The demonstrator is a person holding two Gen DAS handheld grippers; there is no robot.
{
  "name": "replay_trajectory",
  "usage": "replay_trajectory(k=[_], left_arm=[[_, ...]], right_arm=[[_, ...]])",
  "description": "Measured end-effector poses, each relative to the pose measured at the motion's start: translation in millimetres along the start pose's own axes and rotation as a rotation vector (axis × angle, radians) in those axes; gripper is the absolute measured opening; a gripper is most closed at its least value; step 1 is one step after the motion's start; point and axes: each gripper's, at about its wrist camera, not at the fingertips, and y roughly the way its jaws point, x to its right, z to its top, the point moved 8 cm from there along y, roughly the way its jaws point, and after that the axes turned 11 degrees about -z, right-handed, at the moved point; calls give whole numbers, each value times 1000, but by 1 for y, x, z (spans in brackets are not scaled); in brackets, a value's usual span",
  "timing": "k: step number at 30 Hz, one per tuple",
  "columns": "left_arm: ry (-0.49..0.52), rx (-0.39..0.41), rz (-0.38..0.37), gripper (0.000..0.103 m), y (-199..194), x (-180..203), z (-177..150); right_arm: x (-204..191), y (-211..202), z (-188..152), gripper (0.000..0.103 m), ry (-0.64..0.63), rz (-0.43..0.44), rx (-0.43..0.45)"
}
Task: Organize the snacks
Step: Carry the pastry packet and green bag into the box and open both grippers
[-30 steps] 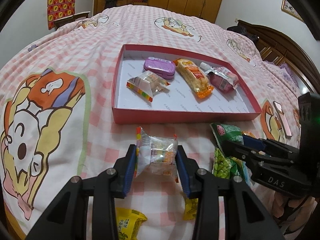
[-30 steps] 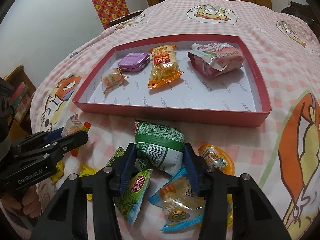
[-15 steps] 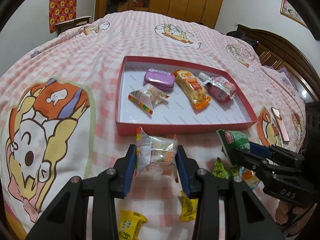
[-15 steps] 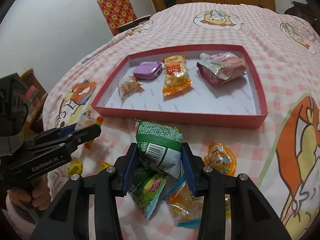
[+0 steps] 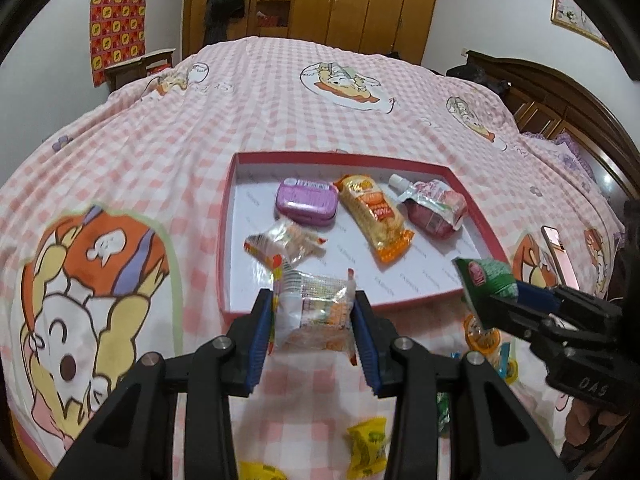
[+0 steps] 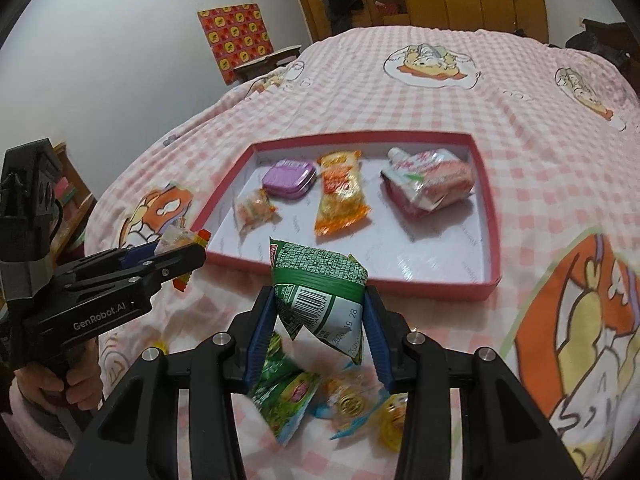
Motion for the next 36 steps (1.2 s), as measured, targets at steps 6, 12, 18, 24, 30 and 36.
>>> replay_trajectory(k=[6,12,18,24,30,36], left_arm=[[9,-19,-21,41,14,5,10],[1,-67,6,41,41,-2,14],[-14,-82,9,41,59,-11,14],[-51,-115,14,41,70,-24,3],[-38,-128,35,41,67,-24,-3],[-40,-140,33,41,60,-20,-17]], right_arm=[[12,0,17,44,11,-21,20],[26,22,28,44,-1,-77,-6],[41,43,28,44,-4,-126,-28],[50,54,21,44,3,-143,-55],[55,60,11,44,18,-145,-82],[52,53,0,44,-8,-152,-99]])
